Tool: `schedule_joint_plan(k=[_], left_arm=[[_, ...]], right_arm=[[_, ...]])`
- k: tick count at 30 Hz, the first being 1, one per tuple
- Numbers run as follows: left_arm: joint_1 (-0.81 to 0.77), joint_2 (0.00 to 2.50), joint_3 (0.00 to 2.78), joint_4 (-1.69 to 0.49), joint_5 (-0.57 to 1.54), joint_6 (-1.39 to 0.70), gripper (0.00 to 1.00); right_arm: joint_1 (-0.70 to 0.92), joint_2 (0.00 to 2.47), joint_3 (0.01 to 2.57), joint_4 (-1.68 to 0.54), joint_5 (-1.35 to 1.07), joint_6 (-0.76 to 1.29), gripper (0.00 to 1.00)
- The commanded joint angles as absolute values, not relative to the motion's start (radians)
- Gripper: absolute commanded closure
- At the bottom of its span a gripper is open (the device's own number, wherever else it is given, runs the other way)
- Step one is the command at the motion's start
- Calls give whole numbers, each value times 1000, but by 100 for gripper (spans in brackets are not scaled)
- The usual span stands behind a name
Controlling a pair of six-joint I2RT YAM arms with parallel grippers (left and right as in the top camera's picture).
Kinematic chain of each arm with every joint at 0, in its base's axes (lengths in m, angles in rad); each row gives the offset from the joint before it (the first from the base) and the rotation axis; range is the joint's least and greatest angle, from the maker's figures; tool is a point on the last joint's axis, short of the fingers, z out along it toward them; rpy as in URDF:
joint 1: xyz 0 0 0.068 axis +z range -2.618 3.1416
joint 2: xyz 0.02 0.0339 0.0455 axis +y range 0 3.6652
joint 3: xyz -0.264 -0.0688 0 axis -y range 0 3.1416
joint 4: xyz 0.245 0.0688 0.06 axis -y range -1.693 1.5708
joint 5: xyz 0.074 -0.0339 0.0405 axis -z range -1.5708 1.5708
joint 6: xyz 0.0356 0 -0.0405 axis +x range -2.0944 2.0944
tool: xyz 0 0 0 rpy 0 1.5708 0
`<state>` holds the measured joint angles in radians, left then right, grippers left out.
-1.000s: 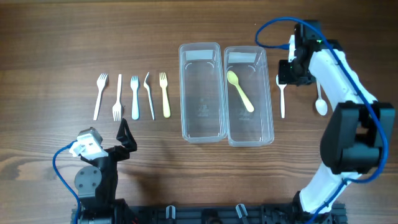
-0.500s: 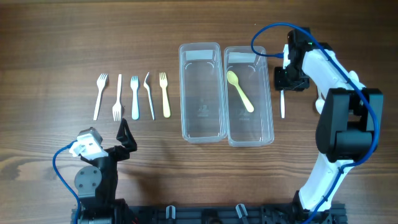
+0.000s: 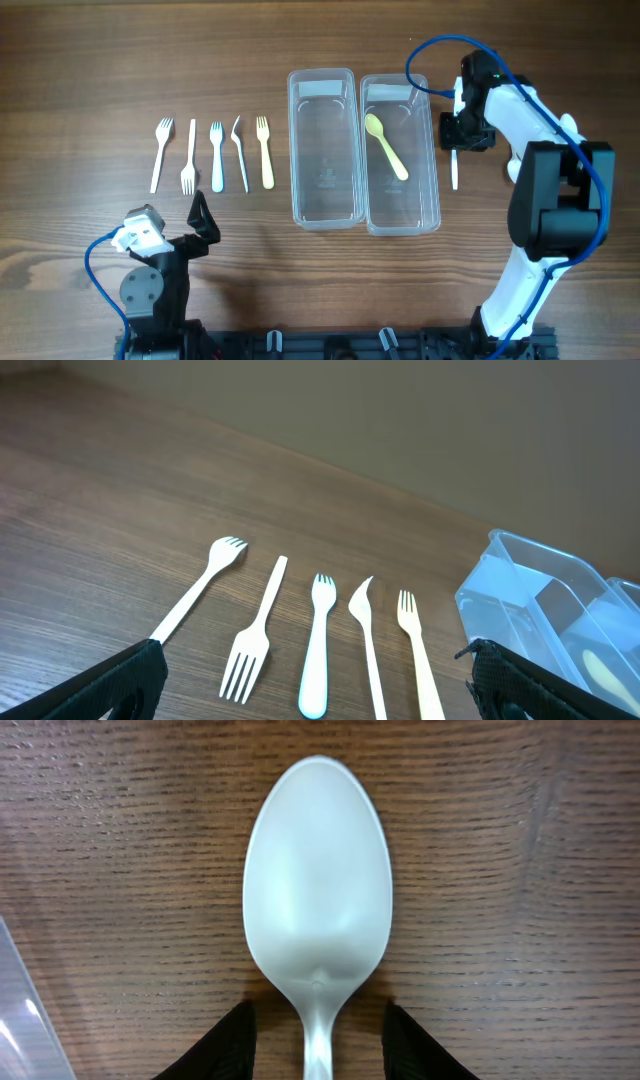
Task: Pack container
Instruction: 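Move right gripper to the white spoon and grasp it, then carry white spoon into the right container and release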
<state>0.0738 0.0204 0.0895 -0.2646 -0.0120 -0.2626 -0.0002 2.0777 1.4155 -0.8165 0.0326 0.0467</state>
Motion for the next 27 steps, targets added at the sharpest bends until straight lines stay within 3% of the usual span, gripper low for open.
schedule_joint_plan(k=[1,8,12,27], left_arm=[[69,14,82,-262,4,-239,0],[69,14,82,-262,4,-239,0],[69,14,82,-262,4,-239,0],[69,14,82,-262,4,-239,0]], right_arm=[[2,2090,1390,-818,25,55,67],[2,2090,1390,-820,25,55,73],[2,2090,1390,-820,16,55,96],[-27,2000,1510,-854,14,51,96]])
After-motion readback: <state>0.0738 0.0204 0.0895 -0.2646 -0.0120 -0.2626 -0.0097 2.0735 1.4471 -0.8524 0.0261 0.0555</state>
